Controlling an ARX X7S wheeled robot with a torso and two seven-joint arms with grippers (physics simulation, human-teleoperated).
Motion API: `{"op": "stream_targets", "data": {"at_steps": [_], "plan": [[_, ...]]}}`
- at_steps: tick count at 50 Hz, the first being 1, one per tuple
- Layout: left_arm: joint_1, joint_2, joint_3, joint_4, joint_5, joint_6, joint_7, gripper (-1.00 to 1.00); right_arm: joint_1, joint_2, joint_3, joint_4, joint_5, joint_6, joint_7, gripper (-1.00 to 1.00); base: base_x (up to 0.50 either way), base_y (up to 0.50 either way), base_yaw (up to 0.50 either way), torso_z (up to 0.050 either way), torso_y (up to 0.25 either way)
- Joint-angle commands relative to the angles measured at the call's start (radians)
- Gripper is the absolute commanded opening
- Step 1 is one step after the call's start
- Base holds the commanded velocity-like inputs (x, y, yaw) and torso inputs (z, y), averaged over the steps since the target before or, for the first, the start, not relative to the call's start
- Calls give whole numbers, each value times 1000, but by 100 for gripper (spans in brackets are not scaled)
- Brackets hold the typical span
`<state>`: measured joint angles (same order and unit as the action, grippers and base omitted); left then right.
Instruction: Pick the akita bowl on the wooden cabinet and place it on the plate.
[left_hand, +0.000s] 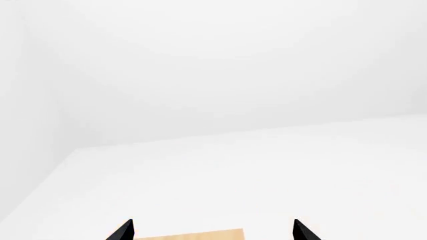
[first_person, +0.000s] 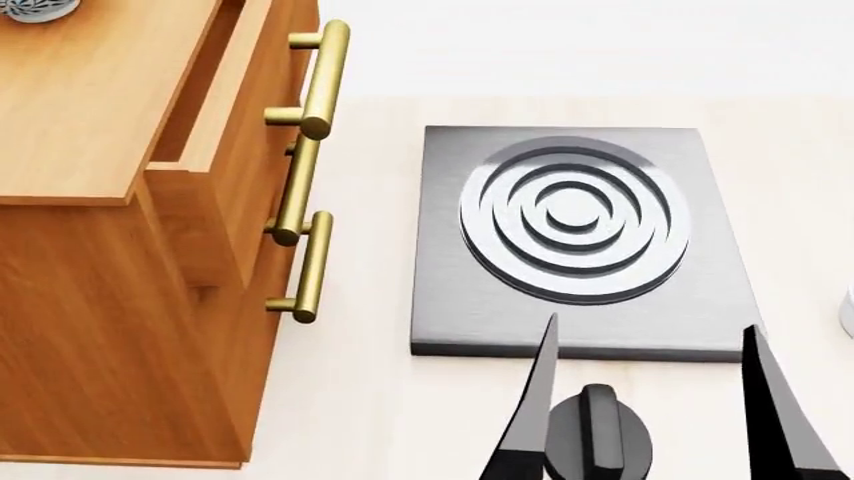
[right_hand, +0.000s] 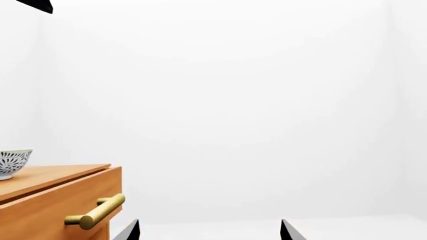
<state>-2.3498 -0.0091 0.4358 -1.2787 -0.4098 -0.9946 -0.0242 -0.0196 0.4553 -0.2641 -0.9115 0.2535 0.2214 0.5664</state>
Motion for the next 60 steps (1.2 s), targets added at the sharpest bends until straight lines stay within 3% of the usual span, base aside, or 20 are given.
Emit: {"op": "stream_targets", "data": {"at_steps": [1, 12, 30, 56, 60], "plan": [[-2, 3, -3, -12, 11, 8, 7, 100, 0, 2, -1, 5, 2, -8, 3, 100, 0, 0, 0, 0, 0], [19, 7, -12, -29, 34, 41, 20, 100, 8, -6, -21, 63, 1, -31, -12, 100, 0, 0, 0, 0, 0], [120, 5, -225, -30, 348, 14, 41, 100, 27, -12, -24, 159, 7, -51, -25, 100, 0, 0, 0, 0, 0], [150, -26, -283, -30, 406, 1, 9, 100, 35, -11, 3, 242, 17, -82, -22, 100, 0, 0, 0, 0, 0], [159, -37, -239, -30, 418, -6, 11, 100, 33, -12, 3, 249, 16, -85, -21, 100, 0, 0, 0, 0, 0]]}}
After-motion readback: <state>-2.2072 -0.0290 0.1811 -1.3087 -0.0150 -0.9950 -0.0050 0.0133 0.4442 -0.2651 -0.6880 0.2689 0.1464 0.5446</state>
